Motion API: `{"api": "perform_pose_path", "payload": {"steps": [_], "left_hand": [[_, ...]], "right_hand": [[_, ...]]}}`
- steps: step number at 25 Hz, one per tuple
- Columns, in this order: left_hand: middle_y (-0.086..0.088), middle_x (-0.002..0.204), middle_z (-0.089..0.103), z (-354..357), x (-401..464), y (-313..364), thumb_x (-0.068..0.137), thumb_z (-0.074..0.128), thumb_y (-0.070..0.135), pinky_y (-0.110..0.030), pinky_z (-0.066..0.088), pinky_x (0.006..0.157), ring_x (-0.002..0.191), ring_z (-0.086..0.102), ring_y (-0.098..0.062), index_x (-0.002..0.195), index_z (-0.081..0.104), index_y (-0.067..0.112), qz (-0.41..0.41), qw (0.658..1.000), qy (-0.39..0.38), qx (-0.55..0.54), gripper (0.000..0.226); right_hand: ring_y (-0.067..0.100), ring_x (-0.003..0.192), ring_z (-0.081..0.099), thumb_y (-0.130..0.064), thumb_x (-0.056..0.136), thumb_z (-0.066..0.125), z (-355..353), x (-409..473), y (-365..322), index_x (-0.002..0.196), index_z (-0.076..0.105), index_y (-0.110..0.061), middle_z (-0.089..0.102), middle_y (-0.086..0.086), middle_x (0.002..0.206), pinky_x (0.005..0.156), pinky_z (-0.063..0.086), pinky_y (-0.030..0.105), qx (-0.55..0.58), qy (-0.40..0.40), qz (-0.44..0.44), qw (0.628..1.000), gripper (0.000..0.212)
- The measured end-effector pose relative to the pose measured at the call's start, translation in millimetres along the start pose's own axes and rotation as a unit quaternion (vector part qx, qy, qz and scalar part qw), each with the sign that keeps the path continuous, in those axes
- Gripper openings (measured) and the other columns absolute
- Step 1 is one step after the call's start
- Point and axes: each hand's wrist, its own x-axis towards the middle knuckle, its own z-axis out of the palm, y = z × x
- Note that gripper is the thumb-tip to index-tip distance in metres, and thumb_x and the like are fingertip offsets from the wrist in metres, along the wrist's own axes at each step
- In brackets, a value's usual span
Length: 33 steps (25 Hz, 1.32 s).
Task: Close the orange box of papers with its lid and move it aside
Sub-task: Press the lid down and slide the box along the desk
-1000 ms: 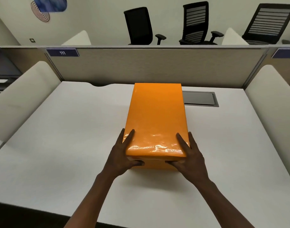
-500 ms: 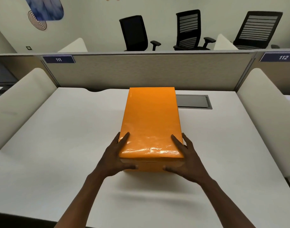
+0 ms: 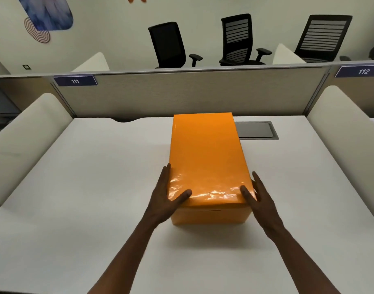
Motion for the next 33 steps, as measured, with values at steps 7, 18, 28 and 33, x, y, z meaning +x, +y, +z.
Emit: {"api": "perform_pose_path", "payload": {"steps": [7,18,28,33], "left_hand": [[0.013,0.151,0.046,-22.3,9.3,-11.7,0.067,0.069,0.077,-0.047,0.049,0.108,0.133,0.052,-0.017,0.154,0.017,0.047,-0.017,0.994,0.01,-0.108,0.106],[0.005,0.15,0.043,-174.3,4.4,-57.6,0.072,0.066,0.065,-0.029,0.046,0.095,0.123,0.047,-0.01,0.151,0.027,0.036,0.011,0.986,0.168,-0.016,0.093],[-0.001,0.153,0.047,-402.4,4.9,-151.3,0.056,0.067,0.084,-0.043,0.052,0.101,0.13,0.055,-0.026,0.156,0.029,0.031,-0.074,0.979,0.191,0.012,0.12],[-0.007,0.16,0.038,-484.0,36.4,-186.8,0.047,0.061,0.094,-0.054,0.045,0.108,0.137,0.047,-0.034,0.158,0.022,0.031,-0.127,0.977,0.16,0.061,0.134]], "right_hand": [[0.025,0.127,0.055,-0.065,0.075,0.071,43.9,-13.1,-7.7,0.147,0.039,-0.044,0.053,-0.003,0.145,0.107,0.044,0.056,0.158,0.046,0.056,0.985,0.081],[0.03,0.127,0.052,-0.081,0.059,0.065,194.0,10.6,-73.2,0.149,0.03,-0.048,0.045,-0.004,0.149,0.103,0.046,0.06,0.133,-0.03,0.026,0.99,0.102],[0.024,0.13,0.05,-0.069,0.084,0.06,416.5,63.9,-149.8,0.153,0.021,-0.045,0.044,-0.008,0.15,0.103,0.048,0.05,0.09,-0.161,-0.036,0.982,0.083],[0.025,0.13,0.05,-0.066,0.088,0.056,500.1,90.2,-179.5,0.155,0.018,-0.043,0.045,-0.004,0.151,0.102,0.05,0.047,0.052,-0.174,-0.064,0.981,0.08]]}}
